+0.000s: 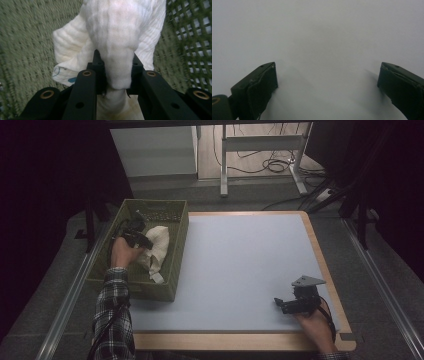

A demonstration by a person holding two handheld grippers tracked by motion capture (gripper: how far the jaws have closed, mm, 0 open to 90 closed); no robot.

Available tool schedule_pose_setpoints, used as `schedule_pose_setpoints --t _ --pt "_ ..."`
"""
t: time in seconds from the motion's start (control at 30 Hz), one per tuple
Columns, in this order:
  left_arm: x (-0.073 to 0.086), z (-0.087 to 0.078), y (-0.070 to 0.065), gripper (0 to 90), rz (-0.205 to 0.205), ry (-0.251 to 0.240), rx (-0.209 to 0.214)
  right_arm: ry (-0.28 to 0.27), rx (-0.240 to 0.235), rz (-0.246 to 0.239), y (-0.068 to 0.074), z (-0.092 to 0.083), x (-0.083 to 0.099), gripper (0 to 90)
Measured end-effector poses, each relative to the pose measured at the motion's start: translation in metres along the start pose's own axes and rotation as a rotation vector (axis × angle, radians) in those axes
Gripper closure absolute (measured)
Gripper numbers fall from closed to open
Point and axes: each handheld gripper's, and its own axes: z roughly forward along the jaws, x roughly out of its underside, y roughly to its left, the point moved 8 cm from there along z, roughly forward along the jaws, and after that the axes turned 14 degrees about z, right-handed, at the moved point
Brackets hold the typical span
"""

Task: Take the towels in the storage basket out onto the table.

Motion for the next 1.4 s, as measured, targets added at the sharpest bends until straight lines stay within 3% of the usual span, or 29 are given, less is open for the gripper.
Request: schedule_pose_setpoints --t 0.43,0.67,0.93,1.4 --pt "0.001 -0.045 -0.004 74.5 0.012 -0.142 -0.014 0.000 0.000 0.000 0.000 0.000 0.000 2.7" --pt "0.001 -0.068 -0.008 74.4 0.044 -0.201 -0.034 0.001 0.001 0.000 0.000 0.000 0.000 2.7" --pt "-0.006 -0.090 -0.019 74.3 0.085 -0.256 -0.040 0.001 0.001 0.000 0.000 0.000 0.000 2.7" --pt "-0.020 -0.131 -0.039 74.2 0.134 -0.356 -0.013 0.000 0.001 -0.001 0.000 0.000 0.000 2.7"
